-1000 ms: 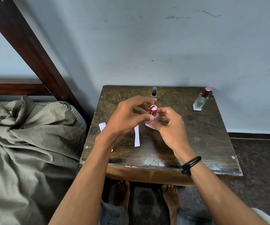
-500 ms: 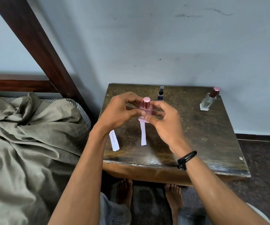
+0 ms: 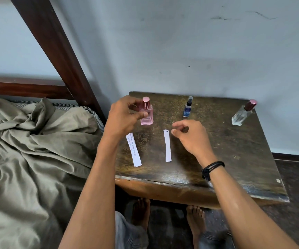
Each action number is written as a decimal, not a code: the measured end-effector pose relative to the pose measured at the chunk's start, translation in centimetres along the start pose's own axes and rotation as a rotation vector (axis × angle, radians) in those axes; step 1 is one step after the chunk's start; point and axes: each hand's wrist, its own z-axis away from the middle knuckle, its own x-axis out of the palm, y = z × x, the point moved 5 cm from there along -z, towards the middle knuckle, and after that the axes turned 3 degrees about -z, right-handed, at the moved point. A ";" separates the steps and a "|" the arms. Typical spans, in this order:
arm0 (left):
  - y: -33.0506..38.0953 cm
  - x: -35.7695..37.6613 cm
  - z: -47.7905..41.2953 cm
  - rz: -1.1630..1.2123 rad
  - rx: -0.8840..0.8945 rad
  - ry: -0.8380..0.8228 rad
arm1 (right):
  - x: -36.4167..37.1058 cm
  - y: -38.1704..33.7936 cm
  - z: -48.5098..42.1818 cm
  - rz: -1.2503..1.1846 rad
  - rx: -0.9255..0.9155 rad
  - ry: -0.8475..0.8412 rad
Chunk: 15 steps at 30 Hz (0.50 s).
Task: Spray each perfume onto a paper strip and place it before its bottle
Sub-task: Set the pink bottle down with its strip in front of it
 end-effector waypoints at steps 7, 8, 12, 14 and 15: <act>-1.1 0.3 0.1 -0.003 -0.082 -0.014 | 1.7 -0.6 0.1 0.177 -0.071 -0.063; -1.2 0.4 0.1 0.002 -0.088 -0.017 | 1.9 -0.7 0.1 0.194 -0.076 -0.067; -1.3 0.5 0.0 0.007 -0.098 -0.023 | 2.1 -0.8 0.1 0.216 -0.086 -0.070; -1.3 0.6 0.0 0.005 -0.101 -0.030 | 2.1 -0.8 0.1 0.218 -0.089 -0.068; -1.3 0.6 0.0 0.003 -0.102 -0.033 | 2.1 -0.8 0.2 0.221 -0.090 -0.068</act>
